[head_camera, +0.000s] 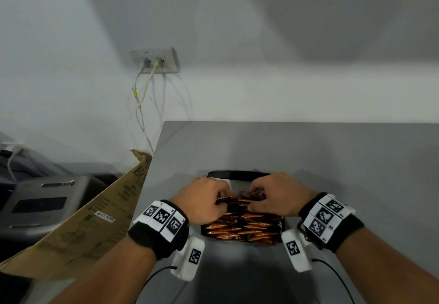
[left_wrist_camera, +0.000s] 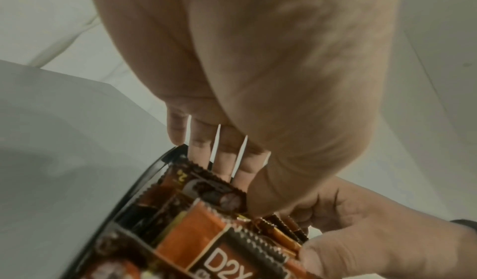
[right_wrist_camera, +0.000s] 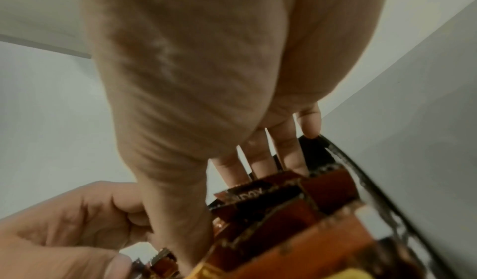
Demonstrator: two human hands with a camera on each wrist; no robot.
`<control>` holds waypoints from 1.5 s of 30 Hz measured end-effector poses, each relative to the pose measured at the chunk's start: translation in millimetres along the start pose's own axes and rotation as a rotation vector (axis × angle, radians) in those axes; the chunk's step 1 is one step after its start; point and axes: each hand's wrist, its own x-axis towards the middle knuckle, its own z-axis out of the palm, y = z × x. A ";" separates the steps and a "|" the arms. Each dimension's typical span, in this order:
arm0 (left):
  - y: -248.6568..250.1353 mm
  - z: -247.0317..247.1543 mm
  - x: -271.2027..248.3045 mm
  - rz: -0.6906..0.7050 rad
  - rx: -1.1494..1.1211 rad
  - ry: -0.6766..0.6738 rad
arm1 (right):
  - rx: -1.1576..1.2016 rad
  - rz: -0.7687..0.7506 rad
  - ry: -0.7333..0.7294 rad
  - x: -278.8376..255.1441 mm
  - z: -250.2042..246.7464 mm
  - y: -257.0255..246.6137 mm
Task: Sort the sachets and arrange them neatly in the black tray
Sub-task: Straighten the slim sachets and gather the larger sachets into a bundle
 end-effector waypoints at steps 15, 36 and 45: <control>1.3 3.2 8.8 0.004 0.047 0.107 | -0.199 -0.026 0.050 12.1 11.9 -4.8; 12.0 -15.7 39.0 -0.024 0.152 -0.231 | 0.526 0.072 0.388 -26.3 26.9 15.5; 20.5 -16.4 46.2 -0.040 0.232 -0.329 | 0.605 0.151 0.390 -26.6 26.8 20.7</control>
